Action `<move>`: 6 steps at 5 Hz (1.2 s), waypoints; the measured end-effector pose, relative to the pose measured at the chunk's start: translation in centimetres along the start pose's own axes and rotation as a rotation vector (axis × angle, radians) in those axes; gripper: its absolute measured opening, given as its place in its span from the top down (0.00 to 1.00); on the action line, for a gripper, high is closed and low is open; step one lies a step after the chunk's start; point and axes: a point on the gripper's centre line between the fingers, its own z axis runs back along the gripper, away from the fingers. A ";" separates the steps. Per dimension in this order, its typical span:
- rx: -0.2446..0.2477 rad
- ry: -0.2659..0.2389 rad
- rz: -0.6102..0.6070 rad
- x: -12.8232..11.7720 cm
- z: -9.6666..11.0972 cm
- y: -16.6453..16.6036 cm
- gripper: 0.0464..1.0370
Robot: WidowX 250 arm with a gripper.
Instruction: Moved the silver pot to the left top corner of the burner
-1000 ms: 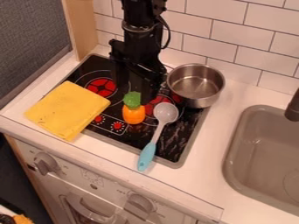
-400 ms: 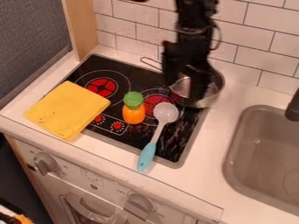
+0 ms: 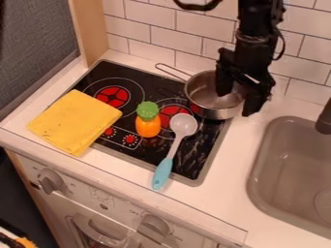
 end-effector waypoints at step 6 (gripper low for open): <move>0.055 0.003 -0.021 -2.1 -2.2 0.0 0.96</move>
